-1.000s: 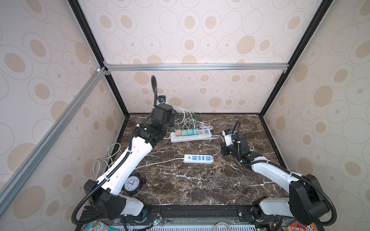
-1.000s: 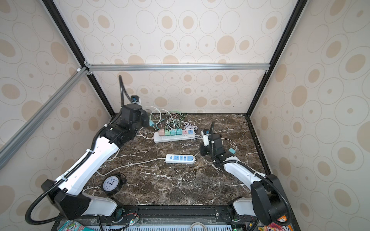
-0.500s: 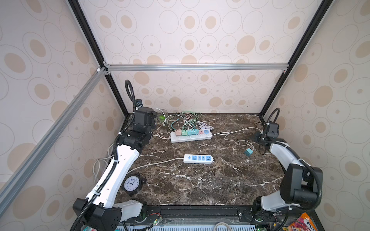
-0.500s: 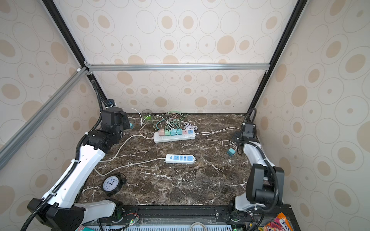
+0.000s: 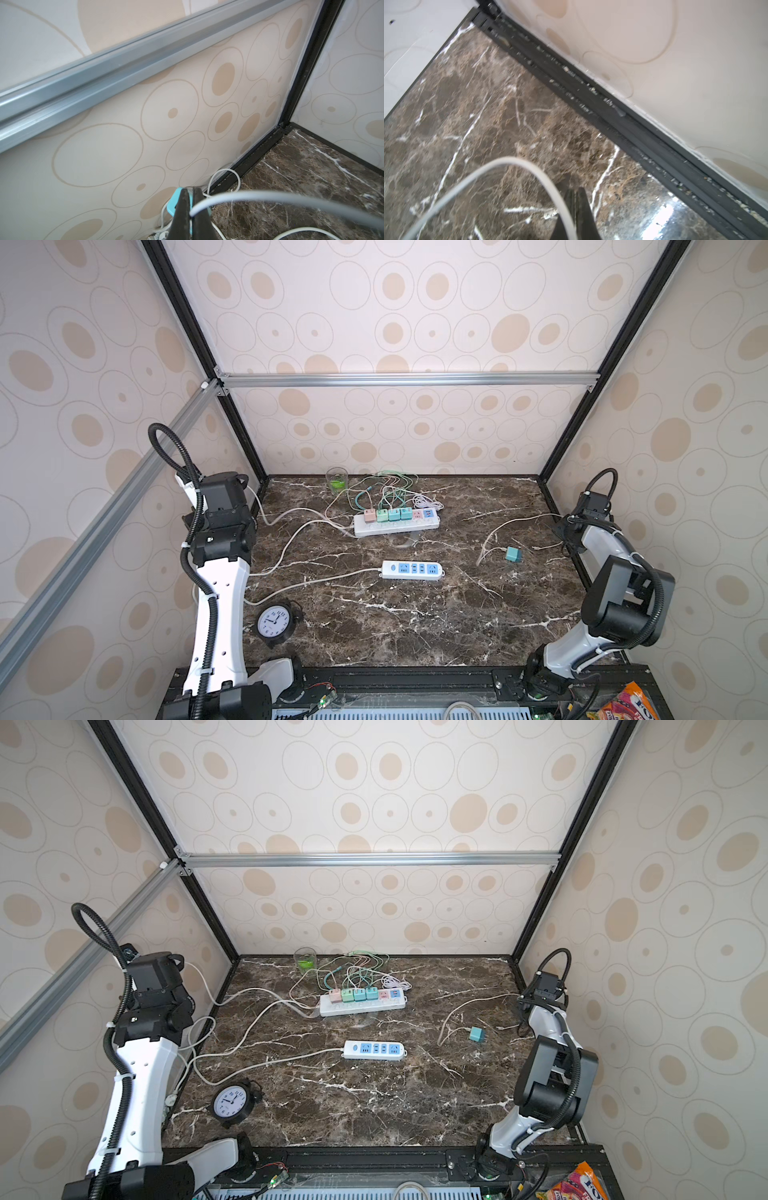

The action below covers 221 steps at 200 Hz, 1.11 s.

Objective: Insert plugs into power strip
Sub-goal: Place the plug at the middle-right of the table.

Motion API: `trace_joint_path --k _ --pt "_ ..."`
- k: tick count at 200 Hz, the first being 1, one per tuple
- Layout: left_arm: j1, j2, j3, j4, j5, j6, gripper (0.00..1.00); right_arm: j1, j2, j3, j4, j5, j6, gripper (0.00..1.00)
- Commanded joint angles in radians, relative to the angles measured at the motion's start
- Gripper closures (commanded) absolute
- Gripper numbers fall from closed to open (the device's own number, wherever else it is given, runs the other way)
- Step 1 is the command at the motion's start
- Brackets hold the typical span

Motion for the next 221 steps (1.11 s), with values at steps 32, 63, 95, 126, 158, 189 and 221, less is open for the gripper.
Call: trace_joint_path --k 32,63,95,126,158,189,221 --pt "0.050 0.023 -0.019 0.027 0.043 0.046 1.00 -0.100 0.045 0.044 -0.038 -0.025 0.021 1.00" --pt "0.025 0.016 -0.001 -0.027 0.268 -0.034 1.00 -0.007 0.013 0.031 -0.025 -0.123 -0.125 1.00" --pt "-0.115 0.031 0.039 -0.073 0.379 -0.082 1.00 0.107 -0.040 0.014 -0.021 -0.113 -0.167 0.58" --pt "-0.307 0.090 0.081 -0.098 0.454 -0.144 1.00 0.180 -0.110 0.019 -0.045 -0.111 -0.146 0.00" --pt "-0.487 0.158 0.091 -0.054 0.500 -0.214 1.00 0.265 -0.228 -0.029 0.009 -0.201 -0.134 0.00" --pt "-0.609 0.211 0.076 0.041 0.563 -0.257 1.00 0.390 -0.313 -0.122 0.170 -0.429 -0.144 0.00" --pt "-0.696 0.292 0.106 0.088 0.604 -0.255 1.00 0.582 -0.353 -0.183 0.292 -0.531 -0.271 0.00"
